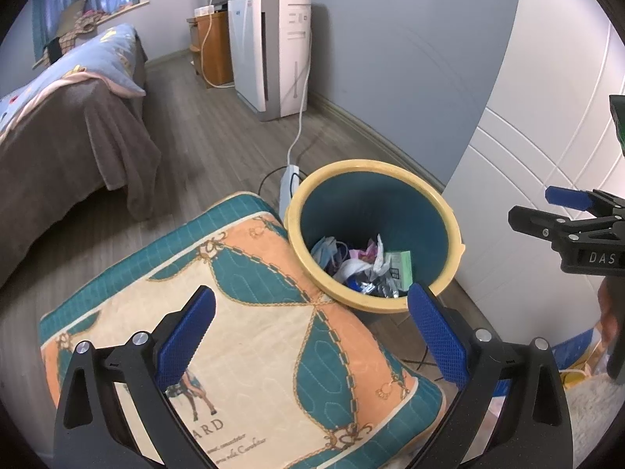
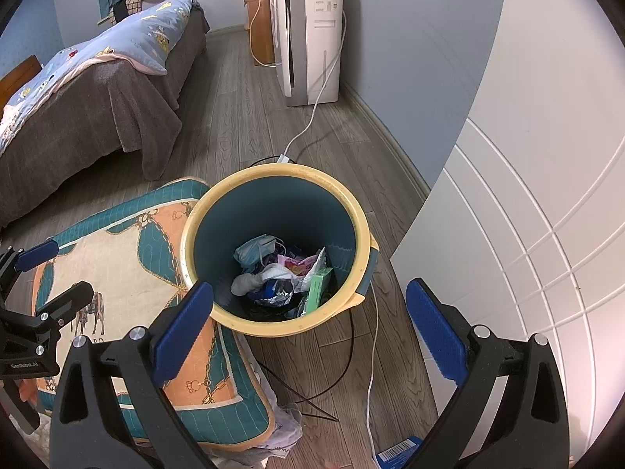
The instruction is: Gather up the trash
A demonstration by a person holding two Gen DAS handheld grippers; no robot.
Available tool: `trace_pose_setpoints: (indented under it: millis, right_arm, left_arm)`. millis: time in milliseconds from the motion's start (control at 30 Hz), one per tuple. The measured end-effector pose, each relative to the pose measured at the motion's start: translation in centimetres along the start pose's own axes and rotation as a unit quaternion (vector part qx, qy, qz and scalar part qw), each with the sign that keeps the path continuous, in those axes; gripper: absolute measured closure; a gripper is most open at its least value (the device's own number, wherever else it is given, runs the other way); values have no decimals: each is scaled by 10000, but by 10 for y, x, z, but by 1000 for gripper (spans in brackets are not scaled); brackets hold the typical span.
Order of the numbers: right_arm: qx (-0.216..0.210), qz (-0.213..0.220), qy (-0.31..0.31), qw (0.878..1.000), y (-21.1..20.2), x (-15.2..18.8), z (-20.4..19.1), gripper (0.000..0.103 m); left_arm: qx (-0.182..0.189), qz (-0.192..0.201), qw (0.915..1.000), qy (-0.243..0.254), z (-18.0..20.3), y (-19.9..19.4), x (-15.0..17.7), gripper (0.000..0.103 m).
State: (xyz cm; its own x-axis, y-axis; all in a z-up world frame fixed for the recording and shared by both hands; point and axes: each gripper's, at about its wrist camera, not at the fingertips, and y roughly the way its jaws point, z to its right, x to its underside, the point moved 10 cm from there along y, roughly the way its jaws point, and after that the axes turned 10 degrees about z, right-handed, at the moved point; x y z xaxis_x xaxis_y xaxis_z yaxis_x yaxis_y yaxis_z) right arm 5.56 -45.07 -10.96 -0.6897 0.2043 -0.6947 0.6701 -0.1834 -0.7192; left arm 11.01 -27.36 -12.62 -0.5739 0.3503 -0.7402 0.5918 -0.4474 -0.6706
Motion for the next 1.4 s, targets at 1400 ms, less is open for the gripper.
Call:
trace_pose_setpoints:
  millis: [1400]
  right_arm:
    - [14,-45,-56,10000,3,0,1,6]
  left_arm:
    - [23,41,9997,230,4,2,3,5]
